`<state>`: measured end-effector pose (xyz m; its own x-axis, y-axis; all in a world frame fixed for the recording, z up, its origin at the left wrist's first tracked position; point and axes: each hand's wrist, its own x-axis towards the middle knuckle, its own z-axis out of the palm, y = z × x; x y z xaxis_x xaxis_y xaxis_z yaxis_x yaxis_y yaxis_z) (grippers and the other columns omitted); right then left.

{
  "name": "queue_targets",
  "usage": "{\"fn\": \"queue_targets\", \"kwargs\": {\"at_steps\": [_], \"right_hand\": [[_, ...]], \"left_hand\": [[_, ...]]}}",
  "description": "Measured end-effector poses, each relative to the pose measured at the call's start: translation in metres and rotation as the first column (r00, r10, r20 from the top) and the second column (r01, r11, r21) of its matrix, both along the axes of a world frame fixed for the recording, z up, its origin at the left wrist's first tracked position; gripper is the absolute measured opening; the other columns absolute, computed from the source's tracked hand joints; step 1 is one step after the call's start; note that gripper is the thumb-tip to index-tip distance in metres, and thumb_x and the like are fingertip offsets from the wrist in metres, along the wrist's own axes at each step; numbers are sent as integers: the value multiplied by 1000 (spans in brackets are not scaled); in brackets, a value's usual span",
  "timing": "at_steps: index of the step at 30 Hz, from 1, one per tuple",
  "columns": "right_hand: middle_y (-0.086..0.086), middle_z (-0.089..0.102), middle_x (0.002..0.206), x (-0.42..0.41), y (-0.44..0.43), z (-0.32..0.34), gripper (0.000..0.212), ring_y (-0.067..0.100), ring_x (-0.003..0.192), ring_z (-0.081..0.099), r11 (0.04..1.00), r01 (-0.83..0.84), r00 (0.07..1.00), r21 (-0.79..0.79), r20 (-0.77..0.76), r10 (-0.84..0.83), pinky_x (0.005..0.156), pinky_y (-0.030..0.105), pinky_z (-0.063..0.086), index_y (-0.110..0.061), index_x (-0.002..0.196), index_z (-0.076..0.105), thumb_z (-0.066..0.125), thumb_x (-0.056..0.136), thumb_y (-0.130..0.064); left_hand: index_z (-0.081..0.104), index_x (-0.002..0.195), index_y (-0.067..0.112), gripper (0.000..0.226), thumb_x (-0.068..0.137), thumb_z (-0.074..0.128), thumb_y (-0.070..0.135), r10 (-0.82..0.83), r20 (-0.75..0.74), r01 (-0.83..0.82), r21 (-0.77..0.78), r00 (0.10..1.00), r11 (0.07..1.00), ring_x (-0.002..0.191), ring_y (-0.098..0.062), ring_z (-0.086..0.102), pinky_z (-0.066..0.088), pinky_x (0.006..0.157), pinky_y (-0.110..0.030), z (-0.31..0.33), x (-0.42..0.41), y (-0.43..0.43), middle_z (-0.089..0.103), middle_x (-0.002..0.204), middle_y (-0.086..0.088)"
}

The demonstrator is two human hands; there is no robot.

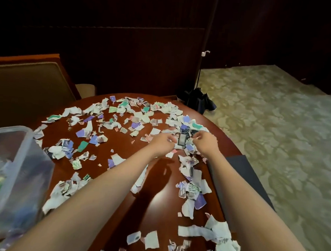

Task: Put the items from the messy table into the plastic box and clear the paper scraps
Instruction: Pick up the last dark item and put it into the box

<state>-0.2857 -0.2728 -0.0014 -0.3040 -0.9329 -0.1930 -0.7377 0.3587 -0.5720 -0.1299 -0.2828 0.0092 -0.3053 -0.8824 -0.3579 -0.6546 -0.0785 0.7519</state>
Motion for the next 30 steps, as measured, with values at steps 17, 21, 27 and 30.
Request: {"fn": "queue_targets", "kwargs": {"at_steps": [17, 21, 27, 30], "right_hand": [[18, 45, 129, -15, -84, -66, 36, 35, 122, 38, 995, -60, 969, 82, -234, 78, 101, 39, 36, -10, 119, 54, 55, 90, -31], [18, 45, 128, -11, -78, -69, 28, 34, 118, 38, 993, -111, 912, 43, -392, 119, 96, 38, 35, -6, 117, 55, 43, 95, -18], [13, 47, 126, -11, -67, -52, 34, 32, 117, 39, 987, 24, 960, -156, -272, -66, 95, 37, 32, -6, 119, 58, 36, 98, -21], [4, 47, 90, -10, -62, -38, 28, 25, 93, 45, 952, 189, 980, -241, 114, -166, 83, 36, 37, -5, 78, 60, 39, 94, -15]], "left_hand": [[40, 133, 7, 42, 93, 51, 5, 164, -111, -150, 124, 980, 981, 82, -25, 56, 45, 61, -32, -74, -62, -58, 53, 116, -15], [40, 131, 5, 46, 89, 58, 3, 195, -160, -178, 114, 968, 977, 85, -19, 53, 41, 71, -28, -77, -64, -56, 59, 112, -17], [38, 134, 11, 45, 91, 49, 3, 211, -174, -195, 105, 962, 975, 82, -16, 53, 39, 61, -19, -66, -65, -54, 61, 95, -9], [38, 133, 11, 40, 93, 43, 4, 229, -183, -213, 100, 956, 972, 73, -15, 50, 38, 58, -18, -52, -61, -50, 52, 87, -5]]}}
